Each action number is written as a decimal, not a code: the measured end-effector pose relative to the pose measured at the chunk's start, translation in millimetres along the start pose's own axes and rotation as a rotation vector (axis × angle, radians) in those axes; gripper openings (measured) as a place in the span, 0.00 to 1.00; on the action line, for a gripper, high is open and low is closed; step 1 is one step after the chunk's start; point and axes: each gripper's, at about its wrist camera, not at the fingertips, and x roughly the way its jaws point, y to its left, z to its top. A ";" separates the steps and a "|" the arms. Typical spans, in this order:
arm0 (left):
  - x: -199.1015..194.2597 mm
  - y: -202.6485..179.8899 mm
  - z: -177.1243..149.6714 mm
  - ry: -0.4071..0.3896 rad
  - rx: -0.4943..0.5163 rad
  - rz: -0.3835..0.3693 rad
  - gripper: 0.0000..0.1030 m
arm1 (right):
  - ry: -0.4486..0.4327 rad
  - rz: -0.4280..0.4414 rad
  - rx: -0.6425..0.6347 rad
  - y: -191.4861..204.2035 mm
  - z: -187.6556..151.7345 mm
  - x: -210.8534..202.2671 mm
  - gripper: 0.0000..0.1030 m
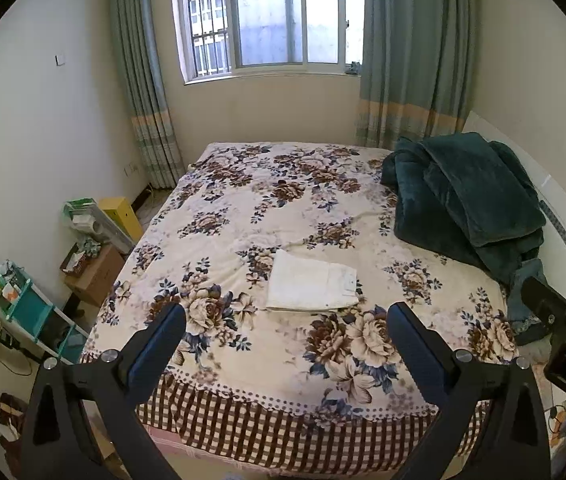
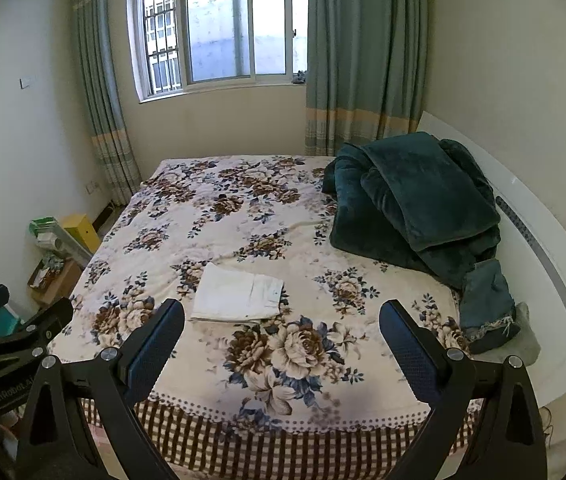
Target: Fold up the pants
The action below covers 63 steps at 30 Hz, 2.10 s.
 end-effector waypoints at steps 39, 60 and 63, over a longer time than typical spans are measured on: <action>12.2 9.6 3.0 -0.004 0.000 0.022 1.00 | 0.020 -0.014 -0.002 3.6 2.4 45.6 1.00; 9.1 18.8 -2.4 -0.012 -0.015 0.027 1.00 | 0.038 0.004 -0.024 10.0 -3.8 51.7 1.00; 10.2 18.0 -0.9 -0.014 -0.012 0.029 1.00 | 0.039 0.004 -0.025 10.5 -5.8 52.4 1.00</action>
